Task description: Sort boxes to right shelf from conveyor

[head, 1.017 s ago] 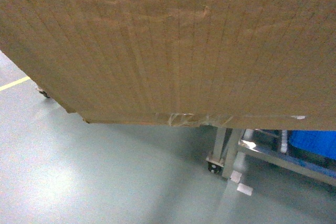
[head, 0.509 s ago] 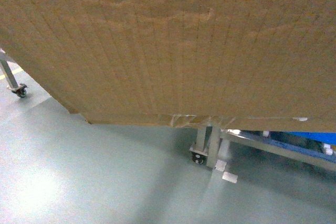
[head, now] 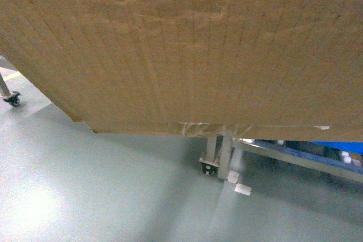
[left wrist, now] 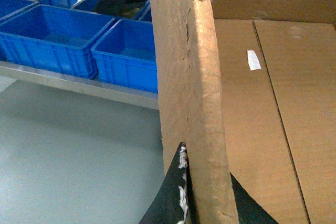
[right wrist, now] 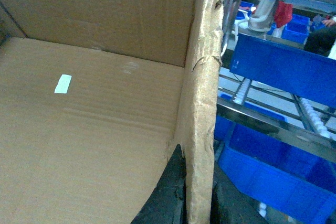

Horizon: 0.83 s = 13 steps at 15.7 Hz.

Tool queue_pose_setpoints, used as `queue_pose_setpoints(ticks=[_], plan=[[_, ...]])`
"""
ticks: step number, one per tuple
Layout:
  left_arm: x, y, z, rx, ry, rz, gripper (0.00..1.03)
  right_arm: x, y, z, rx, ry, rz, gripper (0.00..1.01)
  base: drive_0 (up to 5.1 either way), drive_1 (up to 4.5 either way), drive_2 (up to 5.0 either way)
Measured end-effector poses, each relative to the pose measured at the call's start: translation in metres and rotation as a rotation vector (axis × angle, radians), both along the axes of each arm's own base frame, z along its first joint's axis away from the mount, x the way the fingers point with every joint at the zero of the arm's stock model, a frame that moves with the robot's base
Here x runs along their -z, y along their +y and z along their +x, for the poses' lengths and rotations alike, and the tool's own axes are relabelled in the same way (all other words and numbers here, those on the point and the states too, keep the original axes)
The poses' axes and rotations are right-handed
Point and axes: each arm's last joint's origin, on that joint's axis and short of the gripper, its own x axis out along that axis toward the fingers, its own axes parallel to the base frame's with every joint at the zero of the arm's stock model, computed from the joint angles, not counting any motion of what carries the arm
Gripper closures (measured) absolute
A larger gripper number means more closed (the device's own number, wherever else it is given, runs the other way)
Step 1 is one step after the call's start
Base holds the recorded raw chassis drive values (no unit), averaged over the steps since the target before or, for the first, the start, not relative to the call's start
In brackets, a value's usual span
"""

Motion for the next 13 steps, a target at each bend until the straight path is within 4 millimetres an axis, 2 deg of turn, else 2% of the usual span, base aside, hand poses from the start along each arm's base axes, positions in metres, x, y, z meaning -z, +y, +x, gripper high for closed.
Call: queue_pose_setpoints(ticks=[10,13], plan=[[-0.0001,-0.0002,0.0,0.001,-0.001,0.0,0.99,0.0,-0.0005,0.0001,0.002,0.0,0.0,0.97,-1.7,-1.71,-1.7],[0.0,-0.0006,0.0,0.003,-0.001,0.0,0.99,-0.0001,-0.0015,0.0001,0.006,0.0,-0.001,0.97,-0.6,-0.63,-0.6]])
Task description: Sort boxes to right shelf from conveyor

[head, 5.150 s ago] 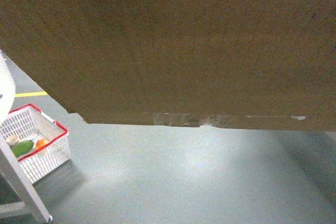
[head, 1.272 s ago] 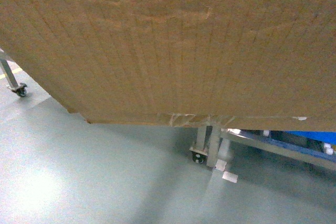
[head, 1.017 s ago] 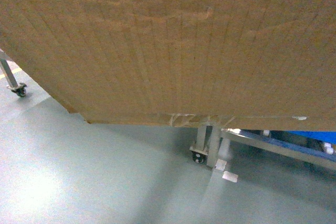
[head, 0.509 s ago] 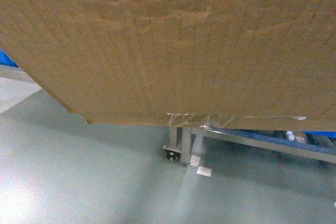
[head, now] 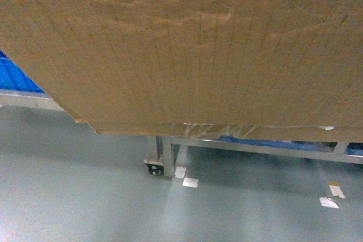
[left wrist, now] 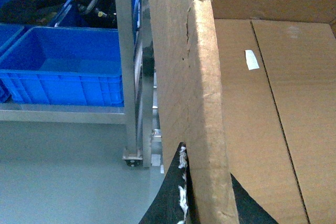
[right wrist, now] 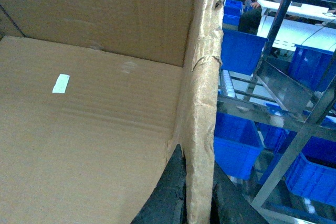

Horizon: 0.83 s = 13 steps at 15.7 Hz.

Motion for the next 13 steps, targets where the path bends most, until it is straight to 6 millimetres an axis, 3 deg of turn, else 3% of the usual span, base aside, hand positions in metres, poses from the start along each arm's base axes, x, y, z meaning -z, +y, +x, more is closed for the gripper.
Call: queue_pose_setpoints(ticks=[2,9,13], plan=[[-0.0001,0.0,-0.0001,0.0,0.0,0.0,0.99,0.0,0.0001,0.0001,-0.001,-0.001,0.0,0.97,0.0,0.0,0.0],[-0.0001,0.0002,-0.0001,-0.001,0.0,0.0,0.99,0.0001,0.0002,0.0001,-0.003,0.0,-0.001,0.97,3.7,-0.73,-3.3],[-0.0001,0.0002,-0.0003,-0.001,0.001,0.0,0.99,0.0003,0.0002,0.0001,-0.003,0.002,-0.001,0.97,3.4,1.05,-4.2]])
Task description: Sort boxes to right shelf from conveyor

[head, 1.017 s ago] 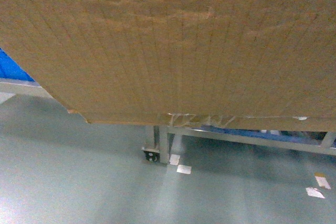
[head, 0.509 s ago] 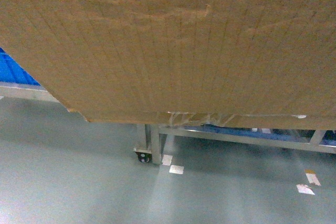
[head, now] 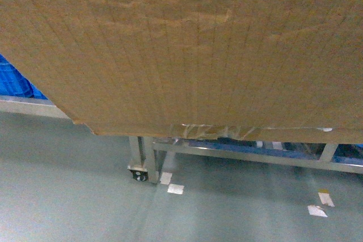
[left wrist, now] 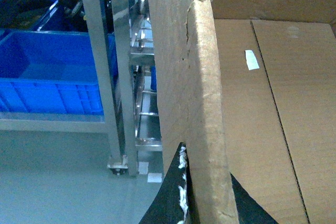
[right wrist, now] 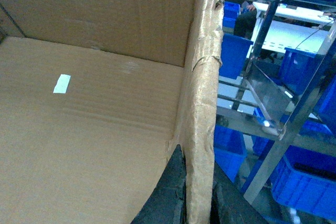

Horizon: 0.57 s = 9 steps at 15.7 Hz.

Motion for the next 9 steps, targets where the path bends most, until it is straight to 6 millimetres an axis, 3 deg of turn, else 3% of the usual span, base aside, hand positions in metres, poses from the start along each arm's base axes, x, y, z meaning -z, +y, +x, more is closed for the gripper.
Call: queue_pose_setpoints(ticks=[9], plan=[[-0.0002,-0.0004,0.0001,0.001,-0.003,-0.001,0.99,-0.0005,-0.0002,-0.0001,0.002,-0.005,0.001,0.97,0.2,4.16,-3.8]])
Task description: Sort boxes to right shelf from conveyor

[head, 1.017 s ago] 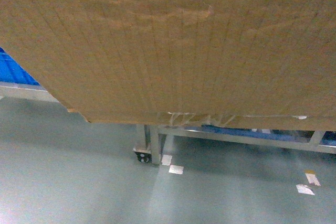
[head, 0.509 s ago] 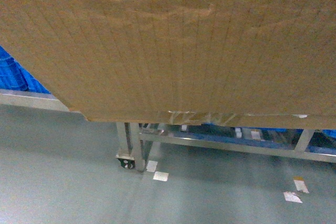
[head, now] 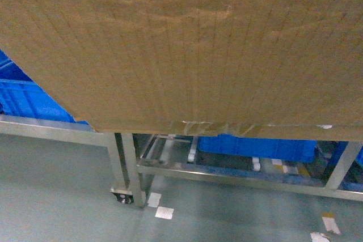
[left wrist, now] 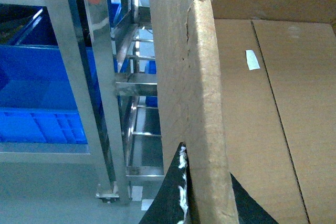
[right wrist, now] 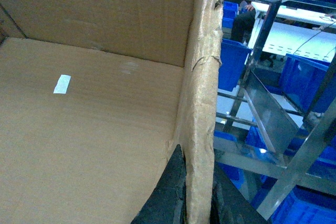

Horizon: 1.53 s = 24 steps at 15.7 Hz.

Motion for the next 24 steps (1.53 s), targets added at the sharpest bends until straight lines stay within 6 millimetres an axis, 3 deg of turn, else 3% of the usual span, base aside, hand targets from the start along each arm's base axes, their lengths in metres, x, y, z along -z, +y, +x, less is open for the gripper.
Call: queue_pose_setpoints(ticks=[3,9,13,20,24], plan=[[0.0001,0.0001,0.0,0.0,0.001,0.0,0.99,0.0003,0.0001,0.0,0.0,0.002,-0.001,0.97,1.1,3.16,-4.0],[0.0004,0.0004,0.0002,-0.002,0.003,0.001,0.99,0.0007,0.0002,0.0003,-0.003,0.004,-0.001,0.97,4.3,-0.6,-3.5],[0.0003,0.0002,0.0001,0.0,0.003,0.001,0.99,0.0004,0.0001,0.0002,0.0,0.003,-0.001,0.97,0.0,0.0,0.0],[-0.001,0.0005,-0.001,0.0,-0.002,-0.001,0.99,-0.0008,-0.0001,-0.0008,-0.001,-0.002,0.0,0.97,0.0,4.26,-4.2],[0.0,0.0005,-0.0002,-0.002,0.002,0.001,0.99,0.0009,0.0003,0.0006,-0.003,0.004,-0.001,0.97,0.0,0.82,-0.8]])
